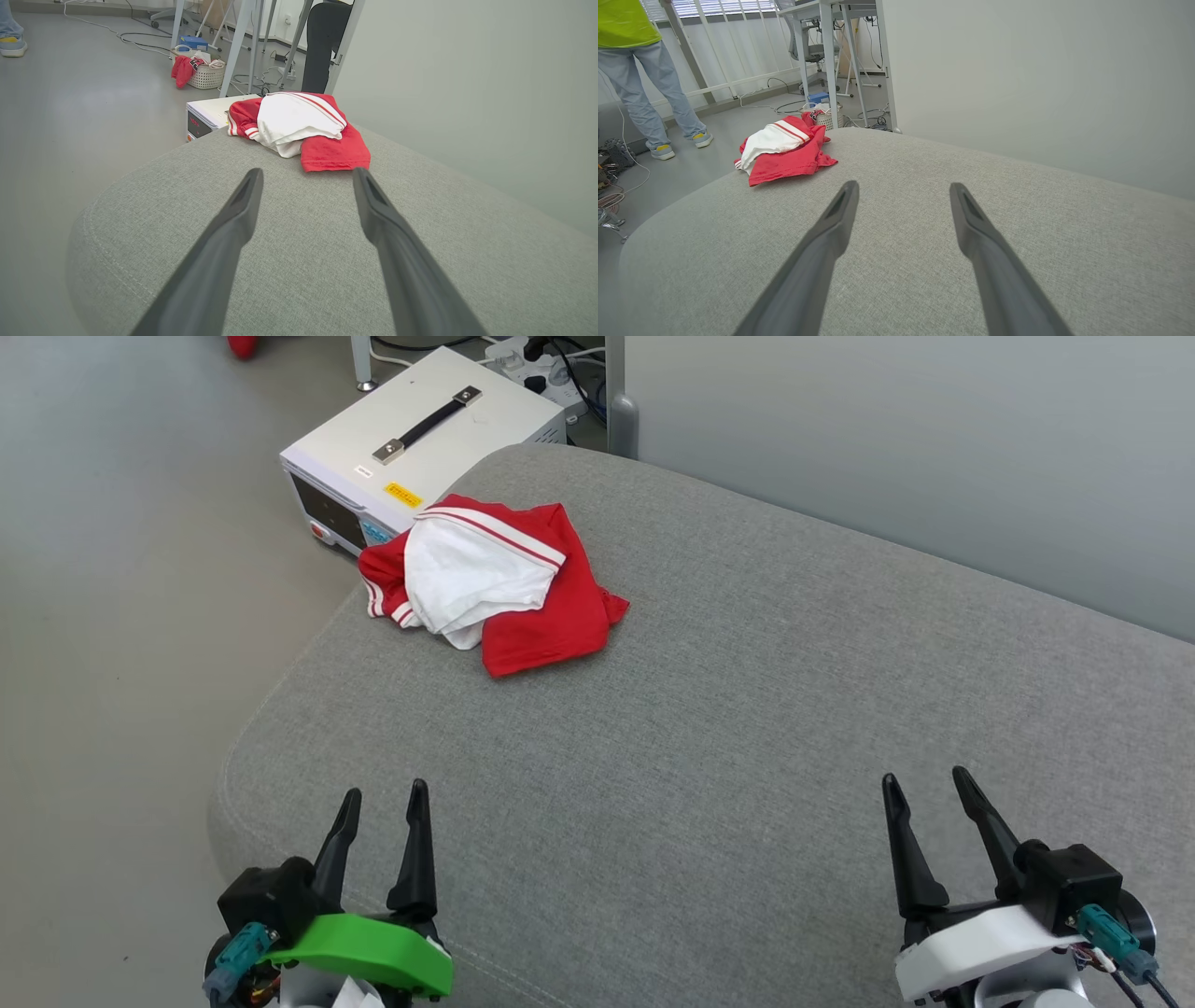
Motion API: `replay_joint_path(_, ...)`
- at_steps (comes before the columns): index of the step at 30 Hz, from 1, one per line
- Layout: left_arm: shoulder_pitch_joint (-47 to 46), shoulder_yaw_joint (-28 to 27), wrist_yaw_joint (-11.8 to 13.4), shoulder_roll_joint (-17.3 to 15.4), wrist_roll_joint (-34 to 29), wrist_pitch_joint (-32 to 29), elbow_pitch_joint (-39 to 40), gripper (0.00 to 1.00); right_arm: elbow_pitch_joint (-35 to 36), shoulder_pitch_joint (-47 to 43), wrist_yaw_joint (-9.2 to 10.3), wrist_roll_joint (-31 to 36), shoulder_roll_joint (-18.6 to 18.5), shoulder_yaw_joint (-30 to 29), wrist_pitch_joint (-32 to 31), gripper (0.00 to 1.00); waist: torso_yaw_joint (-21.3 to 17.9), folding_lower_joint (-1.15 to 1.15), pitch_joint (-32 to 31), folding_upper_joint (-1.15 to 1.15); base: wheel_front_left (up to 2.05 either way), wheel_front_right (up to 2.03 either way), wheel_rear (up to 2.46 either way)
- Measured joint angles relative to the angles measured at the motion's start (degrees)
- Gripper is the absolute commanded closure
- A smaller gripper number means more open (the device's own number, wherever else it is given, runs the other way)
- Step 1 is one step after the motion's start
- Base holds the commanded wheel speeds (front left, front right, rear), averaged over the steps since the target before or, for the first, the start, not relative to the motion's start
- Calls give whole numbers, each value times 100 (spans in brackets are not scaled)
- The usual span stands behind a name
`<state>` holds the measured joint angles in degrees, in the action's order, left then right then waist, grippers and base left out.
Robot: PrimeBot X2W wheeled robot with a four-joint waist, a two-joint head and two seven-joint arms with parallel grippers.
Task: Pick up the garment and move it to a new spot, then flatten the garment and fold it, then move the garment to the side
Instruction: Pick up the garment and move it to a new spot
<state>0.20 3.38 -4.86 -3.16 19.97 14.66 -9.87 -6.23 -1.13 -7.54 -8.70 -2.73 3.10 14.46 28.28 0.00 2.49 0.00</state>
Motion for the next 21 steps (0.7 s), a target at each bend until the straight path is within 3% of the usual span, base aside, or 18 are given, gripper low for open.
replay_joint_path(9, -136, 7, -40, 0, 152, 0, -223, 0, 19, 51, 0, 147, 3, 79, 0, 0, -168, 0, 217, 0, 0, 0, 0)
replay_joint_path(14, -901, -19, -155, -22, 110, 0, -779, 0, 54, 194, 0, 355, 2, 96, 0, 0, -341, 0, 497, 0, 0, 0, 0)
replay_joint_path(18, -1762, 78, -205, -379, 205, -40, -1206, 0, 113, 322, 0, 410, -25, 129, 0, 0, -523, 0, 764, 0, 0, 0, 0)
replay_joint_path(21, -2440, 182, -231, -846, 423, -500, -1407, 0, 172, 431, 0, 442, -62, 169, 0, 0, -690, 0, 966, 0, 0, 0, 0)
